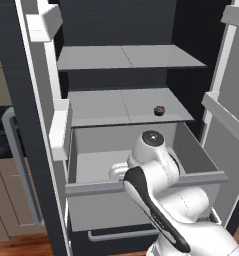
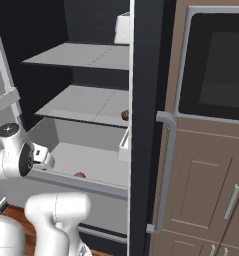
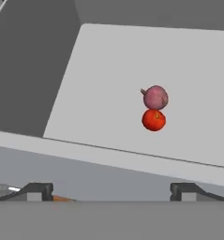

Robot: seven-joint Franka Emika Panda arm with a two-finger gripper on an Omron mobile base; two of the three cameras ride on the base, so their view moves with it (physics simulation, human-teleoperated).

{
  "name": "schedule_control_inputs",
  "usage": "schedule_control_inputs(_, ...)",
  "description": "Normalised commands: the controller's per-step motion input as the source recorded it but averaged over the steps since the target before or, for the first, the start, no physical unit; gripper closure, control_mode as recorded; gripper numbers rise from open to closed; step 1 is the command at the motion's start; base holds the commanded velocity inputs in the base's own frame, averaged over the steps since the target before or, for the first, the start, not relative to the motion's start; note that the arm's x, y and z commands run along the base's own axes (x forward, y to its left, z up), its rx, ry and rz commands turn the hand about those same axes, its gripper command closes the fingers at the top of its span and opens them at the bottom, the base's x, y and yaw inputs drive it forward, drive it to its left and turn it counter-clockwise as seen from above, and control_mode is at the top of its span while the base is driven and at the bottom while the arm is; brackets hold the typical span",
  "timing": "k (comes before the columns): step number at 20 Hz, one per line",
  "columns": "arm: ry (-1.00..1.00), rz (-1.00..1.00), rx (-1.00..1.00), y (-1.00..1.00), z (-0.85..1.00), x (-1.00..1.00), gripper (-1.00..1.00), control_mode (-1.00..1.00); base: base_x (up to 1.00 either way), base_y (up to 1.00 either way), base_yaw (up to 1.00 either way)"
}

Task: Place the onion and tomato inside the fridge drawer. Close the drawer after placing the vegetables.

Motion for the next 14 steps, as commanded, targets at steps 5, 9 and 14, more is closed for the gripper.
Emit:
schedule_control_inputs(5, 0.21, 0.0, -0.01, 0.62, -0.68, -0.05, -1.0, -1.0, 0.0, 0.0, 0.0)
schedule_control_inputs(9, 0.07, 0.03, -0.05, 0.47, -1.0, 0.2, -1.0, -1.0, 0.0, 0.0, 0.0)
schedule_control_inputs(14, -0.01, 0.06, -0.05, 0.11, -1.0, 0.49, -1.0, -1.0, 0.0, 0.0, 0.0)
